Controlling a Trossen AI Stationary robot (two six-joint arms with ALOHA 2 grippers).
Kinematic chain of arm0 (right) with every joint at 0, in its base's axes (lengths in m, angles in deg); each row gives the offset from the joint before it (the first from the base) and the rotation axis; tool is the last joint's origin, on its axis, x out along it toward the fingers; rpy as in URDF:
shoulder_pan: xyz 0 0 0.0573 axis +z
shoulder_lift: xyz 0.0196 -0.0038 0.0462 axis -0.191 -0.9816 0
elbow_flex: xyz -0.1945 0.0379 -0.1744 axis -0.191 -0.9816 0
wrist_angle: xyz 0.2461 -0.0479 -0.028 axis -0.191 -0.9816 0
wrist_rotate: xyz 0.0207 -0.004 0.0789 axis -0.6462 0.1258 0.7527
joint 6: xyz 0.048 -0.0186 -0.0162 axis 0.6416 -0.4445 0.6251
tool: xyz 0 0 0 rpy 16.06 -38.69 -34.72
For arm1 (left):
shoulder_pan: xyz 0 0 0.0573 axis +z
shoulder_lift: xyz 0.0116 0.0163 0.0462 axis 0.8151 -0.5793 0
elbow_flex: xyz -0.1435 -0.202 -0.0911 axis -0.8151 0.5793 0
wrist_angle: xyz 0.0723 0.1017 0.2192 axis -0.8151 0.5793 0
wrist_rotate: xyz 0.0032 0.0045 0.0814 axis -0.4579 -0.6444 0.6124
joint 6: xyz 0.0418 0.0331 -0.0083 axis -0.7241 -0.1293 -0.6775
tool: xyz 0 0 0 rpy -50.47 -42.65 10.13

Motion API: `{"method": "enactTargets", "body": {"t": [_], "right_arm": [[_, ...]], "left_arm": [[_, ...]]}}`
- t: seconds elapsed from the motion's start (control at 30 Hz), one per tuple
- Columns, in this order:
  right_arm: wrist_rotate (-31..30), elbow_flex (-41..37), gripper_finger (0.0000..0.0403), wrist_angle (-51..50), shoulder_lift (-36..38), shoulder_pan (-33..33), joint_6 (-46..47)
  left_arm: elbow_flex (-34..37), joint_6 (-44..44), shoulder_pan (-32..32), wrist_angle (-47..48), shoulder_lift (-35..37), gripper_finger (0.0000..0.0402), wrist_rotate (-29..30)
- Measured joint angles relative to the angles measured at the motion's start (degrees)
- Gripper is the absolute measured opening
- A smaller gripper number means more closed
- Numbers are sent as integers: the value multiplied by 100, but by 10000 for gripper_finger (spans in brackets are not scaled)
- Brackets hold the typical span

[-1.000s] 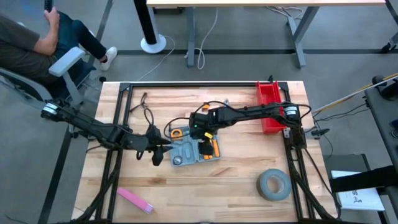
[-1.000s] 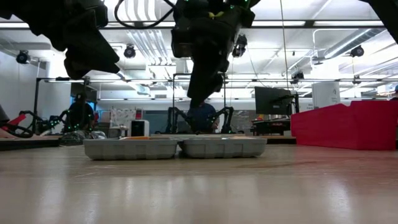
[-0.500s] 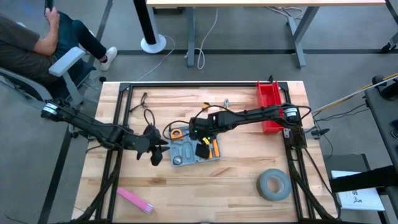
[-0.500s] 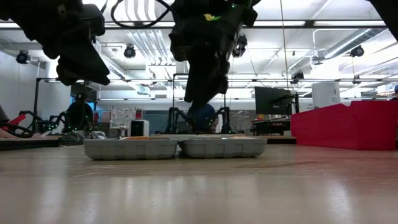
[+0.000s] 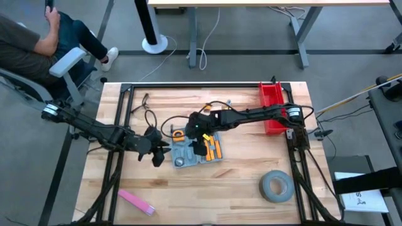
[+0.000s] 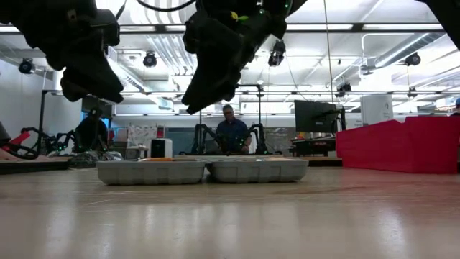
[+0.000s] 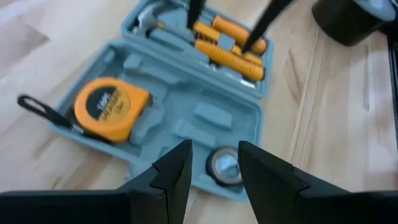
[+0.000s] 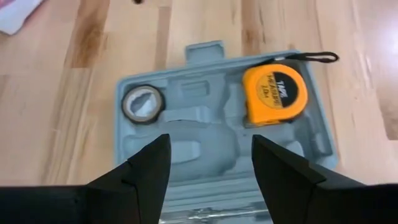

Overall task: Prefit tool cases
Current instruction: Remove the yellow nut driver from the gray pre-fit tool case

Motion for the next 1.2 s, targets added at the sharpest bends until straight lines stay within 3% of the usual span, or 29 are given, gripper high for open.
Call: {"method": "enactTargets", "body": {"t": [0.27,0.47,0.73,1.0,1.2], "right_arm": [[19,-8,198,-1,0,123,-302],[-34,21,188,-13,-164,-45,-42],[-2,988,181,-755,-771,-27,-183],[19,2268,181,-1467,-1384,-125,-650],[64,2603,179,-1440,-1502,-380,-804]], "left_arm": [[0,230,2,178,0,137,-224],[0,266,8,177,2,137,80],[-2,270,24,208,4,137,77],[-4,569,-42,464,2,137,-465],[-4,831,-322,480,2,137,-376]]}}
